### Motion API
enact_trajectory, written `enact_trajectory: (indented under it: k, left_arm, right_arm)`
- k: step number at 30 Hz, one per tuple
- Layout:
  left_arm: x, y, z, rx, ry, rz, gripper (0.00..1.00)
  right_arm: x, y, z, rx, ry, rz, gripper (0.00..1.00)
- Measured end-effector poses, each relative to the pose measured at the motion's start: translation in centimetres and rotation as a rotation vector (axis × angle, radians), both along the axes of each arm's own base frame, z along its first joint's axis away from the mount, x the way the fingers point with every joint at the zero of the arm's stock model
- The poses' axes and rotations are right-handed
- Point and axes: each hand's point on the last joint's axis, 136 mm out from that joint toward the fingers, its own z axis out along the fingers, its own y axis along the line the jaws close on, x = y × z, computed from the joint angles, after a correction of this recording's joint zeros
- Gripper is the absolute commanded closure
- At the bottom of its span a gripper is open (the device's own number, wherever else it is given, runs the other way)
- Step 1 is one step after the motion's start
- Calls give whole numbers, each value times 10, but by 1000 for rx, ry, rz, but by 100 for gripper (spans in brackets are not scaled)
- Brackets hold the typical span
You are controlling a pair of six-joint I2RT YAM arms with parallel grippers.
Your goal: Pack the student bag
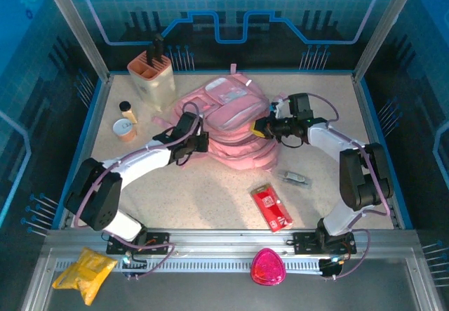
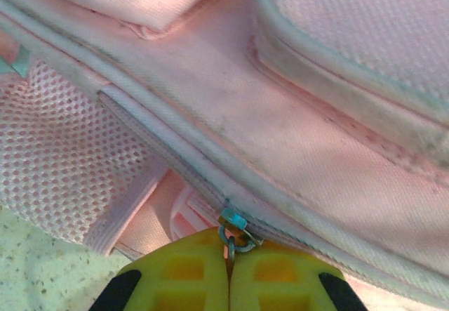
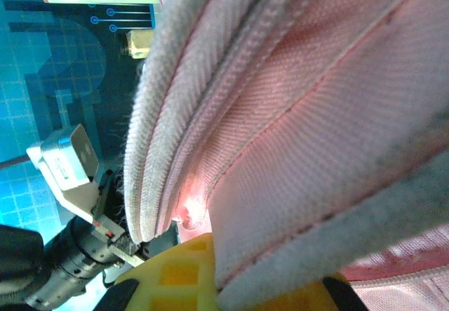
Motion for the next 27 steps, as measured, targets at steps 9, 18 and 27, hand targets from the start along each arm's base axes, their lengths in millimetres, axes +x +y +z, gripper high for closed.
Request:
enact_trajectory:
  k: [9,18,27]
  left_arm:
    - [37,8,6,-14,31,46,100]
    - [47,11,2,-30,64,52,82]
    - [26,32,15,-57,103,158,49]
  right_arm:
    - [10,3,4,-16,-58,-27,100]
    - [14,9,6,-37,-84,-34,86]
    - [-11,-12,3,-182,-122,-19,36]
